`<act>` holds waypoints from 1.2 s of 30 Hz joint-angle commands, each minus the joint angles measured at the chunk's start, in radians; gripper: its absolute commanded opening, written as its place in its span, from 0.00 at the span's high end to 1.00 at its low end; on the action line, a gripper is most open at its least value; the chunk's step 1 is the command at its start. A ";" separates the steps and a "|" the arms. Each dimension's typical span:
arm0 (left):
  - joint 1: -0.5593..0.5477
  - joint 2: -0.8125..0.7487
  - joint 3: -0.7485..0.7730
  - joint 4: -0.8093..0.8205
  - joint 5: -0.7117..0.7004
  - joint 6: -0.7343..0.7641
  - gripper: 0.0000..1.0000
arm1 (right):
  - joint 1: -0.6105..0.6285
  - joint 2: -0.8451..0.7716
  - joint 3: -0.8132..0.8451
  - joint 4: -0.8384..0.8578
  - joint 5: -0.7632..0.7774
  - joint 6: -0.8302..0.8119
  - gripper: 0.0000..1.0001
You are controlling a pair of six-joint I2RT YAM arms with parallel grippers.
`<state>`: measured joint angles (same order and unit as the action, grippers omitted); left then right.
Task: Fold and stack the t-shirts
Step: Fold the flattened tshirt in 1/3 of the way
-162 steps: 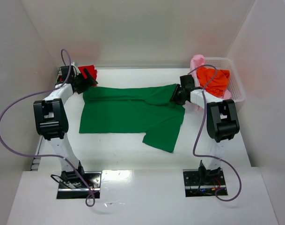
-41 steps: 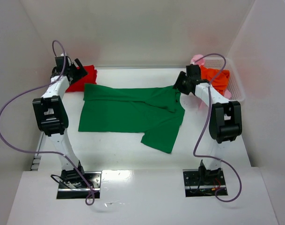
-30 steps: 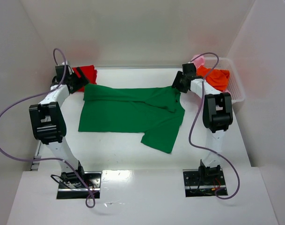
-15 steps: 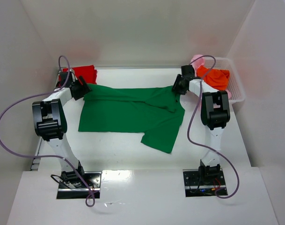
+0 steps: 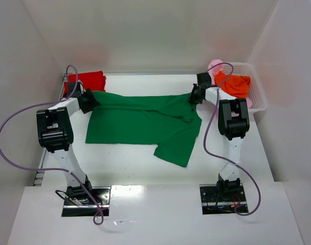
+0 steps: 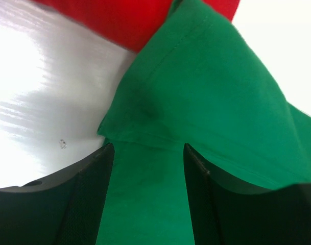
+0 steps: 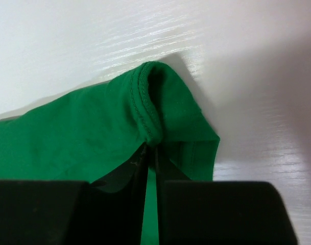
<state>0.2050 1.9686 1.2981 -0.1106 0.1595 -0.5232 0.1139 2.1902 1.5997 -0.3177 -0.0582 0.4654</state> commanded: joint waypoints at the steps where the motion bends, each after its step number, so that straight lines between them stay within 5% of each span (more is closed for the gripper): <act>1: 0.004 0.001 -0.017 0.009 -0.018 0.022 0.38 | -0.006 0.013 0.042 0.025 0.014 -0.007 0.90; 10: 0.004 -0.004 -0.029 0.009 -0.040 0.014 0.48 | -0.006 -0.036 0.022 0.015 0.026 -0.007 0.96; 36: 0.004 0.046 0.018 0.121 -0.178 -0.074 0.57 | -0.016 -0.059 0.003 0.025 0.027 -0.007 0.96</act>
<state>0.2050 1.9940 1.2776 -0.0563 0.0120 -0.5631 0.1130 2.1899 1.5986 -0.3176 -0.0418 0.4664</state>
